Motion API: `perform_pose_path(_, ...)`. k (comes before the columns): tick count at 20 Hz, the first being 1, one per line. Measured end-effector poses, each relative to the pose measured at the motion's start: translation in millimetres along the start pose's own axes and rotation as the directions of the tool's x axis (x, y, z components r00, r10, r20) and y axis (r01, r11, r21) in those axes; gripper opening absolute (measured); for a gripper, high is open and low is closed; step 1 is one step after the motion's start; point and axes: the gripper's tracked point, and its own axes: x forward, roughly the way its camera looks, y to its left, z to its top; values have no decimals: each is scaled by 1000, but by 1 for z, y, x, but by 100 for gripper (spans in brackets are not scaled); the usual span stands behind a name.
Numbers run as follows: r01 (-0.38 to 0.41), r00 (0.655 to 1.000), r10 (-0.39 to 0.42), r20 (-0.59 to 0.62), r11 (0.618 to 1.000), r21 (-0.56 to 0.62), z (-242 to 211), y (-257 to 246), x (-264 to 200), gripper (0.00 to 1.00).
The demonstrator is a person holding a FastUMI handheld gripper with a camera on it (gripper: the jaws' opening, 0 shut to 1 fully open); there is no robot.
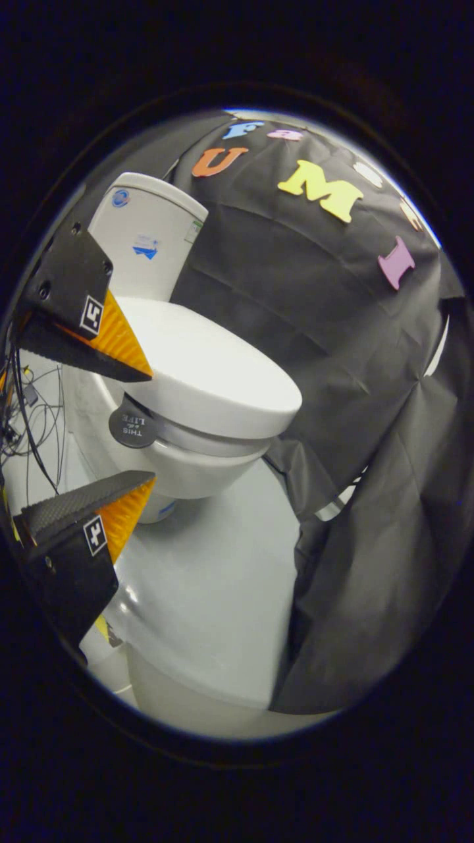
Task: Open the toilet lid.
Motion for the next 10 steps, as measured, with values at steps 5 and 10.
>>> perform_pose_path(5,-21,999,26,-36,992,122,-3,-4,13,59)
perform_pose_path(10,-73,995,83,-60,984,161,-5,4,21,36)
